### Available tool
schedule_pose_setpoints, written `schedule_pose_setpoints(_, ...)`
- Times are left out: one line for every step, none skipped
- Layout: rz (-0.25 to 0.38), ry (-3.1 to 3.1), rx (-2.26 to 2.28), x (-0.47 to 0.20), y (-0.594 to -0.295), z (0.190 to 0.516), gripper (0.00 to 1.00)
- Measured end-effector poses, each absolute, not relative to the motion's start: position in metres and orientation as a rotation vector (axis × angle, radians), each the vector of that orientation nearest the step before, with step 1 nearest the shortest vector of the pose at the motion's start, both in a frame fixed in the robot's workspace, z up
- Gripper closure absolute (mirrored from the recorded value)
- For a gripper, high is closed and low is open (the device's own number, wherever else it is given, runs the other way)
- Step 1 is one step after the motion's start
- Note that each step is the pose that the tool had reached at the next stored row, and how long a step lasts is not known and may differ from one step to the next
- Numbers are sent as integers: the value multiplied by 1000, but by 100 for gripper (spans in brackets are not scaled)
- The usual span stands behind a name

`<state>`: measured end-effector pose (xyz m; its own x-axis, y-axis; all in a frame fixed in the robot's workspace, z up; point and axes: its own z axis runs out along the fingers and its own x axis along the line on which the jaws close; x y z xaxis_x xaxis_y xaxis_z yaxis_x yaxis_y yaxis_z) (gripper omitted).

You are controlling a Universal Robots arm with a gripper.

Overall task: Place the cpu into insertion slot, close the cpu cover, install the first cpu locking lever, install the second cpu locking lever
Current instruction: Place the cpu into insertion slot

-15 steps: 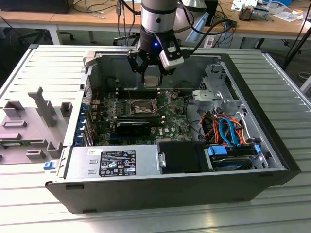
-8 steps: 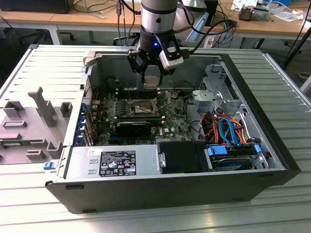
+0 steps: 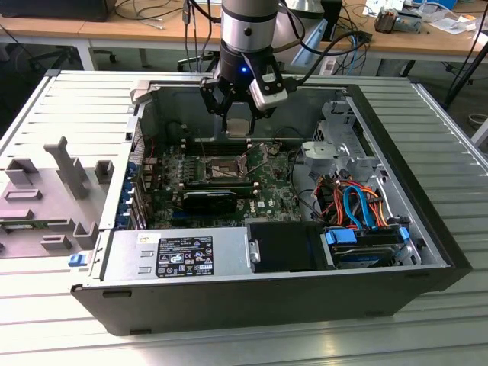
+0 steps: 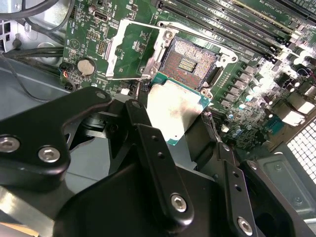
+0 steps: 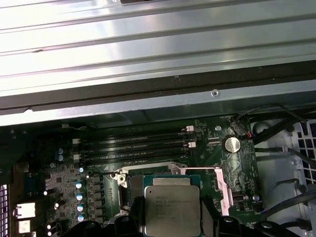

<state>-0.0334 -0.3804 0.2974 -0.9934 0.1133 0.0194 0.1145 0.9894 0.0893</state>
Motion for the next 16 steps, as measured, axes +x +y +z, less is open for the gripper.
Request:
schedule_pose_setpoints(-141, -3119, -180, -33, -380, 297, 45)
schedule_pose_setpoints(-141, -3119, -183, -33, -380, 297, 45)
schedule_pose_setpoints(-141, -3119, -184, -33, -380, 297, 45)
schedule_pose_setpoints(-141, -3119, -186, -33, -380, 297, 45)
schedule_pose_setpoints(-141, -3119, -188, -33, -380, 297, 45)
schedule_pose_setpoints(-141, -3119, -190, -33, -380, 297, 45)
schedule_pose_setpoints(-141, -3119, -193, -33, -380, 297, 45)
schedule_pose_setpoints(-141, -3119, -196, -33, -380, 297, 45)
schedule_pose_setpoints(-141, -3118, -199, -33, -380, 297, 45)
schedule_pose_setpoints(-141, -3118, -200, -33, -380, 297, 45)
schedule_pose_setpoints(-141, -3118, -202, -33, -380, 297, 45)
schedule_pose_setpoints(-142, -3118, -204, -33, -380, 297, 45)
schedule_pose_setpoints(-141, -3118, -205, -33, -380, 297, 45)
schedule_pose_setpoints(-142, -3118, -209, -33, -380, 297, 45)
schedule_pose_setpoints(-142, -3118, -211, -33, -380, 297, 45)
schedule_pose_setpoints(-142, -3118, -213, -33, -380, 297, 45)
